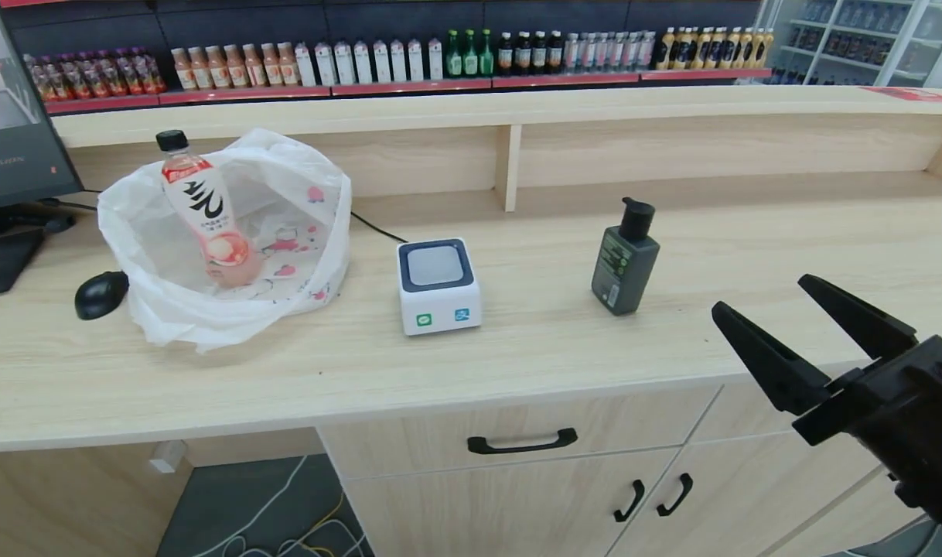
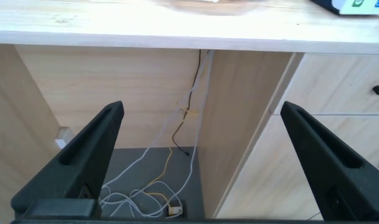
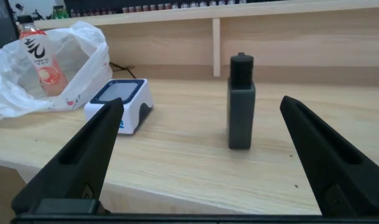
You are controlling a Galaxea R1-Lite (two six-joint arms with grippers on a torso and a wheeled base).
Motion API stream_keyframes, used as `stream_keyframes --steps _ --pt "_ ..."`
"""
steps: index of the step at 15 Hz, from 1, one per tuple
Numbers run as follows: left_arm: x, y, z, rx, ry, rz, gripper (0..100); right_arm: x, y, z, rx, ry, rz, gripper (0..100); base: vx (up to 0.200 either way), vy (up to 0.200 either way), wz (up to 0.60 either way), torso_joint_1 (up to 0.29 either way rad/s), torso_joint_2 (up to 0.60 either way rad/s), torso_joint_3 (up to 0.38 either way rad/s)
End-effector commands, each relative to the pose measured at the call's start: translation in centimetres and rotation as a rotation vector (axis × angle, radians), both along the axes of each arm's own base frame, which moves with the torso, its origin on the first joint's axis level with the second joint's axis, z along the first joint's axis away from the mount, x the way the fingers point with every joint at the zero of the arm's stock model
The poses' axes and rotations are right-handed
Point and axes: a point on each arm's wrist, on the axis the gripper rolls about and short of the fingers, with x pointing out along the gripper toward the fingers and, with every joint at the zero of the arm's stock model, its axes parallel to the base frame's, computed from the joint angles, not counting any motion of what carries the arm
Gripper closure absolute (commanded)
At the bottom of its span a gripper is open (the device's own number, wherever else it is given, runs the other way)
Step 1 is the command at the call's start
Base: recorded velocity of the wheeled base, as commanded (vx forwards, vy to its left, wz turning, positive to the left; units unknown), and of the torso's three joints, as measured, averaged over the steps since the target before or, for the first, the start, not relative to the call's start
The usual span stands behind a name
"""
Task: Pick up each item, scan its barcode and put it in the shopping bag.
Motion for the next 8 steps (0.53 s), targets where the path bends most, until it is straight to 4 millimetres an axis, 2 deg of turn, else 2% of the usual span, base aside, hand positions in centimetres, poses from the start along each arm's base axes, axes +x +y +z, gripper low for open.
stream_keyframes --steps 1,4,7,8 --pt "0.0 0.0 0.0 0.001 -0.001 0.0 0 0.2 0.2 -0.7 -0.024 0.031 0.004 0 0.0 0.0 0.0 0.0 0.0 0.0" --pt "0.0 0.0 0.0 0.003 -0.001 0.0 0 1.3 0.5 -2.3 -0.071 0.103 -0.021 0 0.0 0.0 0.0 0.0 0.0 0.0" --pt "0.0 0.0 0.0 0.003 -0.001 0.0 0 5.0 2.8 -2.6 -0.078 0.114 -0.022 0 0.0 0.0 0.0 0.0 0.0 0.0" --pt "0.0 0.0 0.0 0.003 -0.001 0.0 0 7.0 3.7 -2.3 -0.066 0.097 -0.036 0 0.0 0.0 0.0 0.0 0.0 0.0"
